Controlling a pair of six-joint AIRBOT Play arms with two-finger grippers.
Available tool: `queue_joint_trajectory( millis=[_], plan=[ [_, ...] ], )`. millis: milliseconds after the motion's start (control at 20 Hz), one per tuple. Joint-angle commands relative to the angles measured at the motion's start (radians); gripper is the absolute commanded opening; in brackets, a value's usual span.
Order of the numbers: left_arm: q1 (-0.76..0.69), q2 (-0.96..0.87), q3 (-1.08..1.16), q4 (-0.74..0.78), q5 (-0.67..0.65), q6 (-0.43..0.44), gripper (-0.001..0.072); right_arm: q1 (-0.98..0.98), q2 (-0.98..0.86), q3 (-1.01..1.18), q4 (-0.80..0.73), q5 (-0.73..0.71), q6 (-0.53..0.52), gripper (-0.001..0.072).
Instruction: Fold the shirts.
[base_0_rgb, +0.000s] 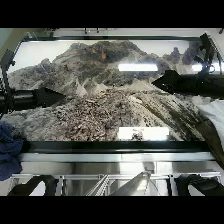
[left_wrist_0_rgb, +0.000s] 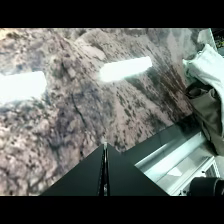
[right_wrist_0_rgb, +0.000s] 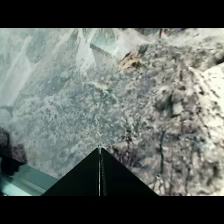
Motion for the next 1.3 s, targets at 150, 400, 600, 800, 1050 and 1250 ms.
queue_joint_trajectory(
  millis=[150,400,600,800,1050,1250],
  plan=[
    [0.0,0.001,0.0,0.003,0.007,0.002,0.0013,0.001,-0.001,0.001,0.0,0.0,0.001,0.0021],
    [0.186,0.0,0.052,0.279,0.009,-0.111,0.0339,0.001,-0.001,0.001,0.0,0.0,0.001,0.0021],
    [0.538,-0.088,0.189,0.769,-0.023,-0.285,0.072,0.001,-0.003,0.001,0.02,-0.042,0.001,0.0023],
    [0.791,-0.299,0.211,0.745,-0.022,-0.311,0.072,0.001,-0.013,0.0,0.041,-0.076,0.001,0.0022],
    [0.774,-0.512,0.211,0.924,0.052,-0.322,0.072,0.001,-0.024,0.0,0.042,-0.079,0.001,0.0022],
    [0.694,-0.622,0.212,0.945,0.098,-0.34,-0.0008,0.001,-0.041,0.0,0.059,-0.079,0.001,0.0022]
  ],
)
